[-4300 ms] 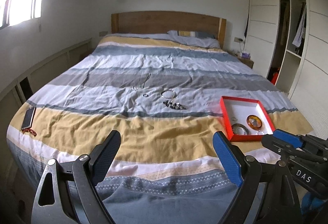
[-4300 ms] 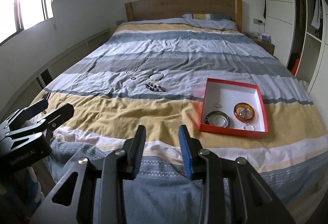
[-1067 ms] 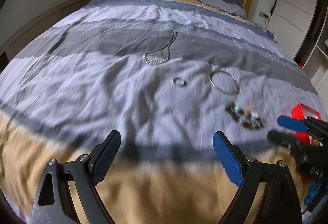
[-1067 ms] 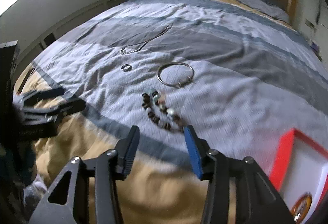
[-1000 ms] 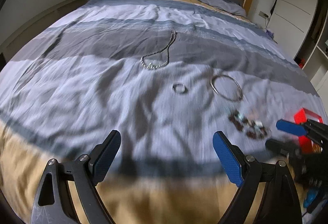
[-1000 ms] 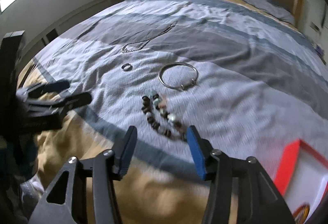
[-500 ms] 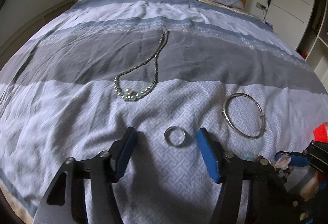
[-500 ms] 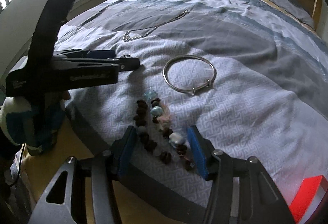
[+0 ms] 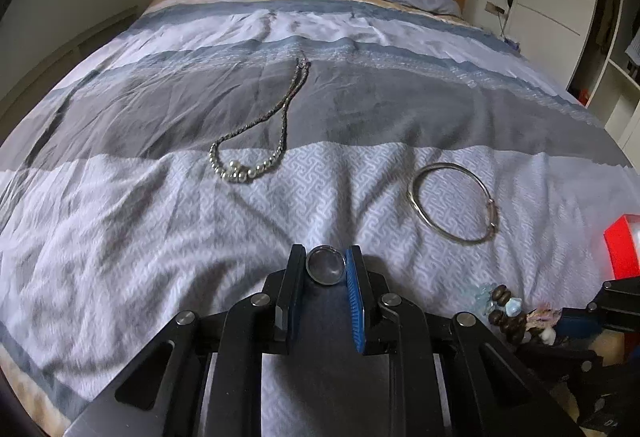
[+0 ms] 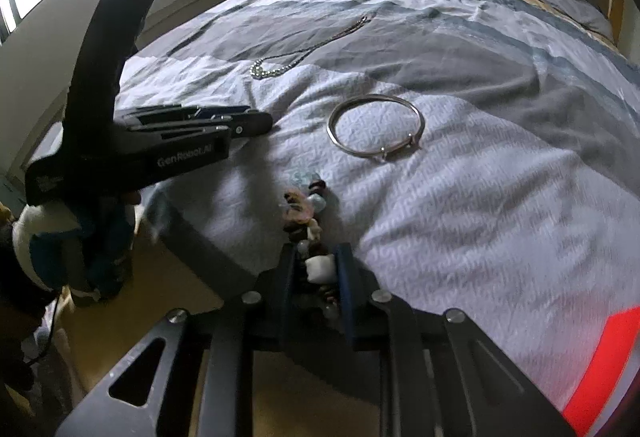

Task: Organize jewelry
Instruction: 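Grasp the small silver ring with left tool while right tool grasps the beaded bracelet, then carry the ring and beaded bracelet into the red box and open both tools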

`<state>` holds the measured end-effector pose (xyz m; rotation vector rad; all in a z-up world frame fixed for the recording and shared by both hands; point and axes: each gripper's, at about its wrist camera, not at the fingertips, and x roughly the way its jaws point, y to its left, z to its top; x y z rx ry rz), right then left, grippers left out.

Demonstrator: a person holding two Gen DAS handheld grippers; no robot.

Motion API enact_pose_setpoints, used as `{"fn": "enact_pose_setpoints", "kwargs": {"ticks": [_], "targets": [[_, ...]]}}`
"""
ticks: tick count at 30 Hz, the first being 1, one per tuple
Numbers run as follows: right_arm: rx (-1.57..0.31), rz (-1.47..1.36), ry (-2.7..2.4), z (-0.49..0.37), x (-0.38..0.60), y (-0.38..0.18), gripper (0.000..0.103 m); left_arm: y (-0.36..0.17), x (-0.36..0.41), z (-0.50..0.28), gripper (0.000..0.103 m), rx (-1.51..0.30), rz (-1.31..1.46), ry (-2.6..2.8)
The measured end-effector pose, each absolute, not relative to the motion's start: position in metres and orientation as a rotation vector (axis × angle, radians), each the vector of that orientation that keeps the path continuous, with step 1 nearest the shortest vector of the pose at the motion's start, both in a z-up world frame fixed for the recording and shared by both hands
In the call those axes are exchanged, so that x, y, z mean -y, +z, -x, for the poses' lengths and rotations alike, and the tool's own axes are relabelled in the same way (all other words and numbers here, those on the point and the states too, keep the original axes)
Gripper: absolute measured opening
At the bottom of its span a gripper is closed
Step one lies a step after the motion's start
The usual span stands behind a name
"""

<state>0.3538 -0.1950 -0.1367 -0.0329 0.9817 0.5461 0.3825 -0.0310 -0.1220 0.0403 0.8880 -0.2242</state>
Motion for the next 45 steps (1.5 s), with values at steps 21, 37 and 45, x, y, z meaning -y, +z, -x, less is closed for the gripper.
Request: {"fn": "enact_pose_setpoints", "kwargs": {"ticks": [21,37,45], "targets": [[-0.771,-0.154,0.394,-0.233,0.309,-0.041,0.019,-0.053,0.103,-0.27,0.02,-0.874,-0.021,-0.437],[-0.761,-0.187,0.038,-0.246,0.46,-0.061,0.019,-0.059,0.3,-0.255,0.02,-0.888,-0.094,-0.751],[-0.82,-0.197,-0.044,-0.265,0.491,-0.099,0.019,-0.097,0.343,-0.272,0.02,-0.953,-0.15,-0.749]]}}
